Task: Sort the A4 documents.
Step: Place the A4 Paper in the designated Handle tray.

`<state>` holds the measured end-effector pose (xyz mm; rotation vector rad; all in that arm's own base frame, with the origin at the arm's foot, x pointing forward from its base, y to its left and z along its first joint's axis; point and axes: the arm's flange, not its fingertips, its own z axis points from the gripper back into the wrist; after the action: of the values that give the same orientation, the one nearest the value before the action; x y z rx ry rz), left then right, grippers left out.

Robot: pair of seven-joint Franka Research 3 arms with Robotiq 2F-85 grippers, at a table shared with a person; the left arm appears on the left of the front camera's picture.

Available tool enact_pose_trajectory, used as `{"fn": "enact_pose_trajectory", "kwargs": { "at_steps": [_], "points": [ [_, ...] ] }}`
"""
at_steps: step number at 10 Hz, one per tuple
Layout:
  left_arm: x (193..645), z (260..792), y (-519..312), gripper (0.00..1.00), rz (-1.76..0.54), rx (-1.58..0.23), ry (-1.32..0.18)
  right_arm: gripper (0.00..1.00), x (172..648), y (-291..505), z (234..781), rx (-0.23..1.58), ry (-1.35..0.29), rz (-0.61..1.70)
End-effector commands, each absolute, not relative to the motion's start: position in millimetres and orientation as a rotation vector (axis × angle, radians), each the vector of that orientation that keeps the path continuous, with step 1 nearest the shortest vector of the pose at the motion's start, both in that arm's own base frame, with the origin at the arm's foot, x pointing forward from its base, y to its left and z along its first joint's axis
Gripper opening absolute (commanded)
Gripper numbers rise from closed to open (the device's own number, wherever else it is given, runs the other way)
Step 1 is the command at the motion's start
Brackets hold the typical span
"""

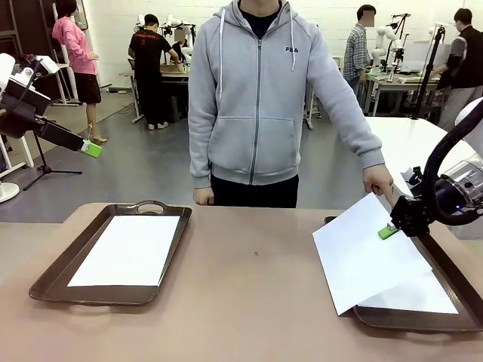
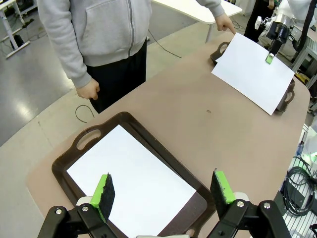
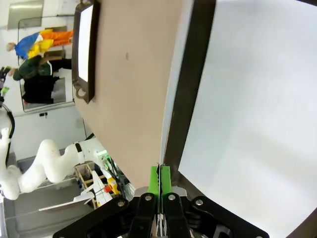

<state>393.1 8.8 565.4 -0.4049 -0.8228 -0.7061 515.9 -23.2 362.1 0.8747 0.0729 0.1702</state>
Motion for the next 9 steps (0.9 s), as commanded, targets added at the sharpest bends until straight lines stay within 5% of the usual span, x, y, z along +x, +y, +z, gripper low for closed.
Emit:
{"fn": "enact_pose_trajectory", "kwargs": {
  "at_steps": [1,9],
  "points": [
    [393,564,9,1.00,-0.701,-0.397,-0.832,0.01,521,-23,353,0.818,0.092,0.106],
    [393,564,9,1.00,-0.701,-0.397,-0.832,0.01,520,-56,347,0.598,0.071,0.018]
  ]
}}
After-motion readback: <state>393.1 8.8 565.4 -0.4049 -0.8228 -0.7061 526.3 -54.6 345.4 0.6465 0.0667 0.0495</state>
